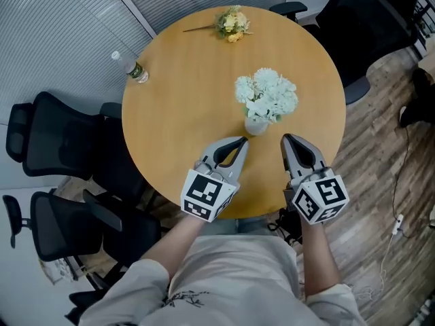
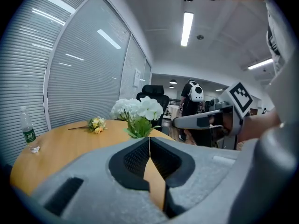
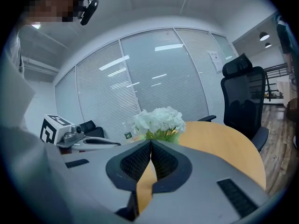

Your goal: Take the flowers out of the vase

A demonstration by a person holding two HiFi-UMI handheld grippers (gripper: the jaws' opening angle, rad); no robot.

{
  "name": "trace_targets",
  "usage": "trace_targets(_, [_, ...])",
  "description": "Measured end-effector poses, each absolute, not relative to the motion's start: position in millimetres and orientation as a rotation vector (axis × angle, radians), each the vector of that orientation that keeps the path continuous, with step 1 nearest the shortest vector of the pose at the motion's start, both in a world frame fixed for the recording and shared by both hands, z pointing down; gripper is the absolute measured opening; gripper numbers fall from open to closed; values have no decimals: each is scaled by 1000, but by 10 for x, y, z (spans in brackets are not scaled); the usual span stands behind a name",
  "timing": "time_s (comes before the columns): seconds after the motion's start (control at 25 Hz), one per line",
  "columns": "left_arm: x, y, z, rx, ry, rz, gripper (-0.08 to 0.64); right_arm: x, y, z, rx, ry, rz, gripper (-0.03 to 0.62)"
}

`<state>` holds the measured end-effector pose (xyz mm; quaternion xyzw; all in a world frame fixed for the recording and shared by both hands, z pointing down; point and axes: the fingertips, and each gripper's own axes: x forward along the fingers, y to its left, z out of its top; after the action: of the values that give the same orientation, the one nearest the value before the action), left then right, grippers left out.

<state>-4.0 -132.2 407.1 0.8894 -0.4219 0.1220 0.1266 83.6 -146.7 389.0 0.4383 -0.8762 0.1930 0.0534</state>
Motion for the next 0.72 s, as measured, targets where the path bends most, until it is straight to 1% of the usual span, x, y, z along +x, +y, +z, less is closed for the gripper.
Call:
trace_targets(0.36, [-56,-1562,4402,2587,-1184,398,16,713,-1720,4178,1334,-2629,596,8])
trace_targets(0.56, [-41,-1657,4590,2598,-1141,450,122,642,-1814,4245,1320,-2640,590,9])
trace_targets(0.64, [-6,-1701,4651,2611,-1115,465,181,649,-1839,4280,1326,-2636,595,9])
trace_targets(0.72, [37,-1752,4714,2626,-1091,481,223,646,-1864,4311,1318,-2633,599,11])
